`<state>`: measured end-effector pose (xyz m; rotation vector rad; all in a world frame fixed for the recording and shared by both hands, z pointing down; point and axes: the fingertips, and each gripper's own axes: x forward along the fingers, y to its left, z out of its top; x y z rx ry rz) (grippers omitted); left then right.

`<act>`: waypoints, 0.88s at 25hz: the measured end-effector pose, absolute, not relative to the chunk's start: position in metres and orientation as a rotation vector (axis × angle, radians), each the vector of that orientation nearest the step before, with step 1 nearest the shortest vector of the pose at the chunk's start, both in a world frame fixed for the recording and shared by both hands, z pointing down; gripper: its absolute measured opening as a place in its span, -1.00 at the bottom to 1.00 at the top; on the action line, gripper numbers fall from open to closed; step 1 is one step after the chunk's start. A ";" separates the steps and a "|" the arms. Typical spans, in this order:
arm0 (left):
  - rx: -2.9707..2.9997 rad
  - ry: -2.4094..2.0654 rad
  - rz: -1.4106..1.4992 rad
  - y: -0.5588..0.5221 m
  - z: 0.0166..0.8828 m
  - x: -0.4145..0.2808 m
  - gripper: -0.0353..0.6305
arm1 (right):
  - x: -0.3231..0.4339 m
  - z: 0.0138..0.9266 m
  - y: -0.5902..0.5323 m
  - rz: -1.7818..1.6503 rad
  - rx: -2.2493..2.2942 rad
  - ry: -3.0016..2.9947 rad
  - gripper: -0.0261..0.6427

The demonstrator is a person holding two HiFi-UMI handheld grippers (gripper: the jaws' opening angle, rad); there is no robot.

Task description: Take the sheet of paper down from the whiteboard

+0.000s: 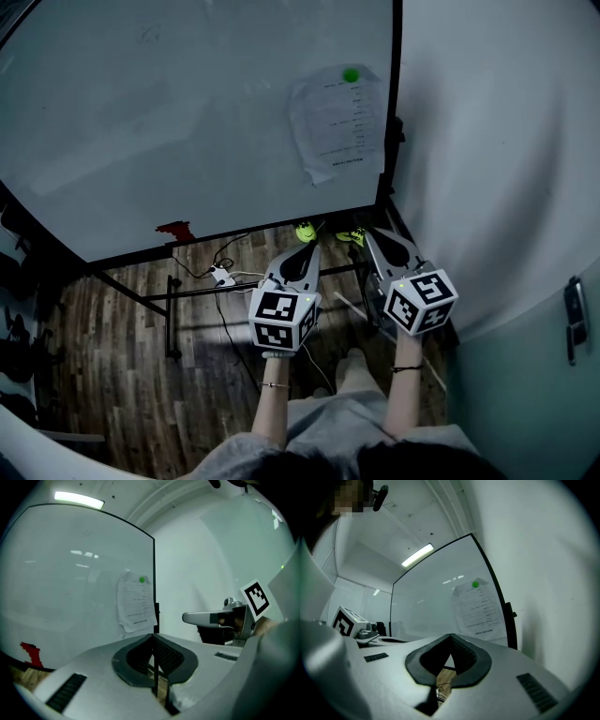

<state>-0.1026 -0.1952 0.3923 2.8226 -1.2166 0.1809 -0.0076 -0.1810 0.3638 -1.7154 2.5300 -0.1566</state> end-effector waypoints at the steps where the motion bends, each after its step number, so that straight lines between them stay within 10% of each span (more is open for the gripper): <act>1: 2.834 -1.236 0.200 -0.198 0.391 -0.102 -0.88 | -0.006 0.363 -0.186 -0.155 -1.712 2.529 -0.92; 22: 2.799 -1.234 0.158 -0.300 0.362 -0.058 -0.88 | 0.016 0.329 -0.303 -0.067 -1.580 2.617 -0.92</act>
